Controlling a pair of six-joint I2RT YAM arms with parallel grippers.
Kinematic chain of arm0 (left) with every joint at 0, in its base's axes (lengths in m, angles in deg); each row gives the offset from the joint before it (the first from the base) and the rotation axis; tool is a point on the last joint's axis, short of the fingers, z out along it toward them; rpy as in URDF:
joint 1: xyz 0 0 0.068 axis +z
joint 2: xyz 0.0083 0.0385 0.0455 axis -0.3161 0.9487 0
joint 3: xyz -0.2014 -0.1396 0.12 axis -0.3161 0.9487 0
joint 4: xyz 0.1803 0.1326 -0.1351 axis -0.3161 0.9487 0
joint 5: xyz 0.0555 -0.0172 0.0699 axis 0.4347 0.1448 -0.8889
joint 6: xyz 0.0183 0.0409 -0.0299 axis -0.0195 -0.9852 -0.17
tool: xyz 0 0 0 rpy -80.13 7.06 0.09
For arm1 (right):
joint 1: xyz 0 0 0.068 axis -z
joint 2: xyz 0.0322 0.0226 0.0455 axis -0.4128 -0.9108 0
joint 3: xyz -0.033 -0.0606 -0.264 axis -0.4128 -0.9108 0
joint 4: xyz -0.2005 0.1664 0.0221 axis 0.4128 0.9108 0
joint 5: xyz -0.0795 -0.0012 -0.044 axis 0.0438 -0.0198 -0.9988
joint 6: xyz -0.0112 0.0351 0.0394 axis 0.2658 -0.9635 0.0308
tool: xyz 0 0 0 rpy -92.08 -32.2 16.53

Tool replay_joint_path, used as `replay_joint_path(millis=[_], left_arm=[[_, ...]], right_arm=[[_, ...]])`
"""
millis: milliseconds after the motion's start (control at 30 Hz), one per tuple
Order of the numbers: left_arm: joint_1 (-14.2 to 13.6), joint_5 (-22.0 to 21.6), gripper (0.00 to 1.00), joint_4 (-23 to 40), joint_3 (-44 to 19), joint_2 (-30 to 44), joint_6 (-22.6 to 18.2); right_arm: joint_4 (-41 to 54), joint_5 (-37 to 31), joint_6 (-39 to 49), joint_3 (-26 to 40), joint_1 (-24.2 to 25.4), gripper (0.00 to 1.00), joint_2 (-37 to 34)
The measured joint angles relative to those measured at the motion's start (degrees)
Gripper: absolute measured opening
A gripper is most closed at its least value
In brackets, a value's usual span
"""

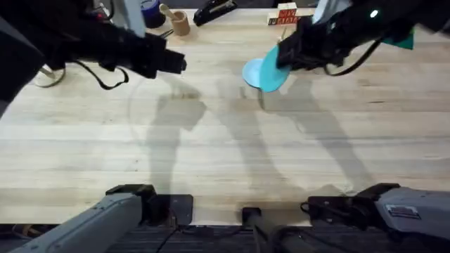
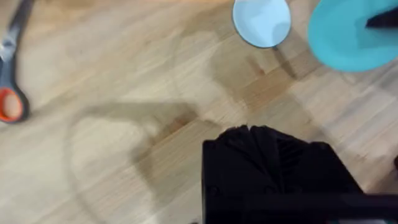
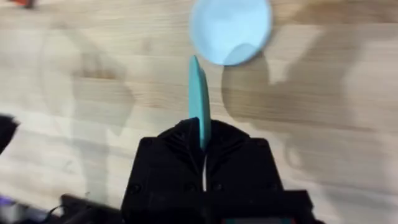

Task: Pick up the plates from the table one by one and place each into a slot on the dish rack.

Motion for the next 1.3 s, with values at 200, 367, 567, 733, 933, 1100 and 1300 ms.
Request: replay_joint_path(millis=[200,367,567,733,933,1100,1300], left_arm=[[-9.65,-9.4,0.206,1.19,-4.07,-1.35,0.9],[-14.89,-15.98,0.955,1.03,-5.47,-1.35,1.4],[-16.28,-19.64,0.995,1.08,-5.56,-1.35,1.3],[-16.28,-20.78,0.994,1.08,-5.56,-1.35,1.3],[-16.28,-20.83,0.994,1.1,-5.56,-1.35,1.32],[-16.28,-20.83,0.993,1.12,-5.56,-1.35,1.32],[-16.28,-20.83,0.993,1.12,-5.56,-1.35,1.32]], right_arm=[[10.09,-10.72,0.25,8.97,0.0,0.03,0.02],[14.41,-18.69,-1.47,13.92,0.0,0.03,0.04],[17.16,-25.17,-4.03,19.78,0.0,0.03,-1.0],[21.28,-28.11,-5.93,26.34,0.0,0.03,-5.35],[24.46,-30.02,-8.77,33.85,0.39,0.03,-11.55],[23.82,-30.88,-10.85,36.92,0.93,0.03,-14.75],[22.4,-31.34,-13.46,37.13,2.25,0.03,-16.54]])
